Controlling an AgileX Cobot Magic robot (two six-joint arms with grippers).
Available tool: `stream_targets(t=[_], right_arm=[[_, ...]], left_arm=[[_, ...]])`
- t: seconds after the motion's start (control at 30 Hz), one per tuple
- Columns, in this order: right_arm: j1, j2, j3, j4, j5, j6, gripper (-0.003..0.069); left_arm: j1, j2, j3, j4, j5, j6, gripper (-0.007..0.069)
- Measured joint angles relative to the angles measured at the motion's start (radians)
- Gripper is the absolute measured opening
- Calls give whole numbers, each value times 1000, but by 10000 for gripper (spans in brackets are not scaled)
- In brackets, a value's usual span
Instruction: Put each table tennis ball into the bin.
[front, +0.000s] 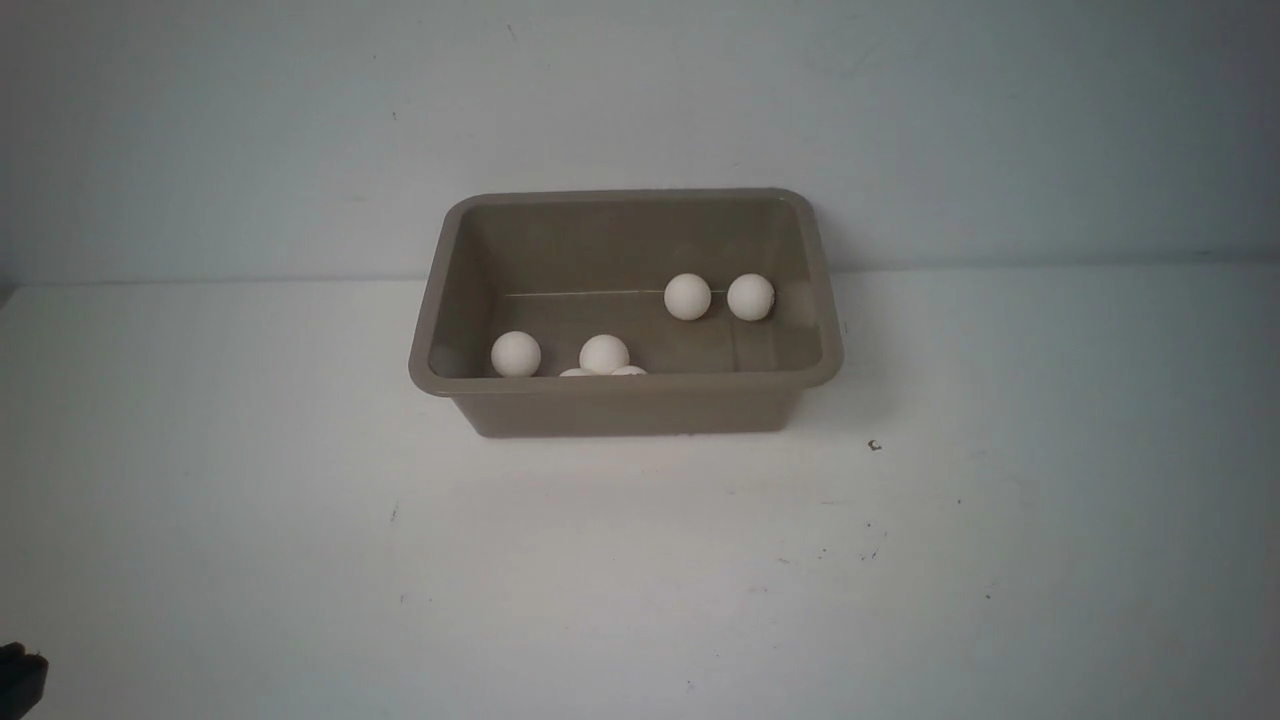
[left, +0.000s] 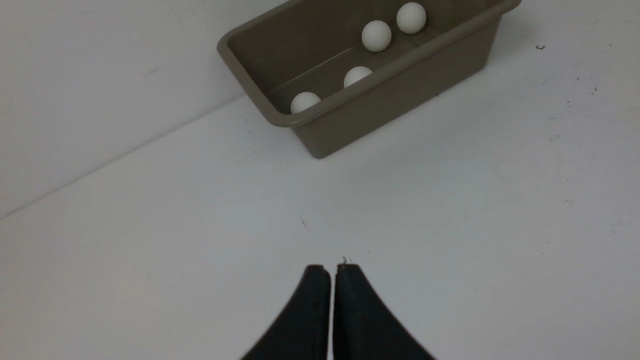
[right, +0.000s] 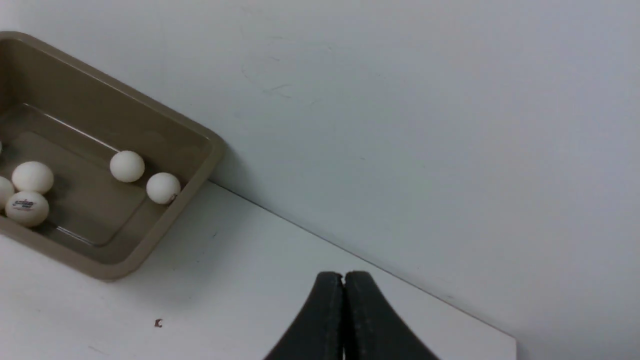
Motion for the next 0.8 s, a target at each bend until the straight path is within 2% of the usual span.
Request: stream_targets(t=[0.23,0.37,0.5,0.8], right_arm=[[-2,-340,519,-35,-242,103,-16],[-2,-462,698,-36,-315,133,-16],[-2,-557,794,-37,-361,160,-16],[-2,-593,804,-37,-376,178,-16]], left_arm=[[0,0,0,-17,0,2,-4],[0,0,0,-43,0,2,-4],[0,0,0,-85,0,2,-4],[0,0,0,-150,50,0,-4]])
